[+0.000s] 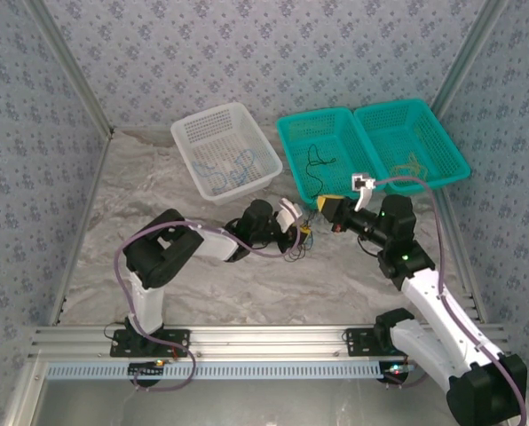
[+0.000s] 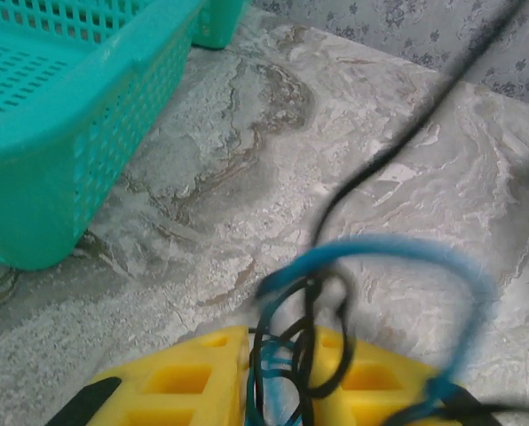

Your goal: Untangle the cables

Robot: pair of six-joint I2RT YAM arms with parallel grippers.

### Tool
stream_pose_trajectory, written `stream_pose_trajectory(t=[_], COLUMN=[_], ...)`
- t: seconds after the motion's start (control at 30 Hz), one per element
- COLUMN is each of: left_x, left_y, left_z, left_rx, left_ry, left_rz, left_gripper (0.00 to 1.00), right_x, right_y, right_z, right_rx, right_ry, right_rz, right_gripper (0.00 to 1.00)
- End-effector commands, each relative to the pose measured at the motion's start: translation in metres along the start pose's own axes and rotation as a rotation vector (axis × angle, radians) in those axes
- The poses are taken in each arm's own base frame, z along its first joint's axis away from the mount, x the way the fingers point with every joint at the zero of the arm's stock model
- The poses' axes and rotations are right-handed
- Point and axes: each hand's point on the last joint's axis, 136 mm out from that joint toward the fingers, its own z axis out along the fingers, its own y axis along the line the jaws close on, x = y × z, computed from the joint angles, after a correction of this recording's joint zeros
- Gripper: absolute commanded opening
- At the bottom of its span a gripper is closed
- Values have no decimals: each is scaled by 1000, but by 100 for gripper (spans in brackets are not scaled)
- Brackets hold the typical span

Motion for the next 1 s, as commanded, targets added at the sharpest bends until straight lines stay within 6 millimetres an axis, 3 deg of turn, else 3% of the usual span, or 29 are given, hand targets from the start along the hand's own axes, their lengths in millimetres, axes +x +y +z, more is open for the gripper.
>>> stream_pose_trajectory(t=[0.0, 0.13, 0.37, 0.73, 0.97], left_x=[17, 25, 29, 48, 65], left_y=[0, 3, 10, 35, 48], left_z=[4, 5, -2, -46, -68], left_rx=[-1, -5, -47, -187, -247], left_ry=[18, 31, 25, 21, 43], left_rz=[-43, -70, -115, -224, -268], left_gripper=[21, 19, 0, 0, 0], right_x=[-42, -54, -64, -83, -101], right_y=[27, 37, 36, 3, -11], right_z=[-11, -20, -32, -68, -112], right_rx=[-58, -66, -10, 234, 434], right_ry=[-141, -188, -238, -367, -472], right_rz=[-46, -68, -93, -107, -146], right_gripper=[0, 0, 0, 0, 0])
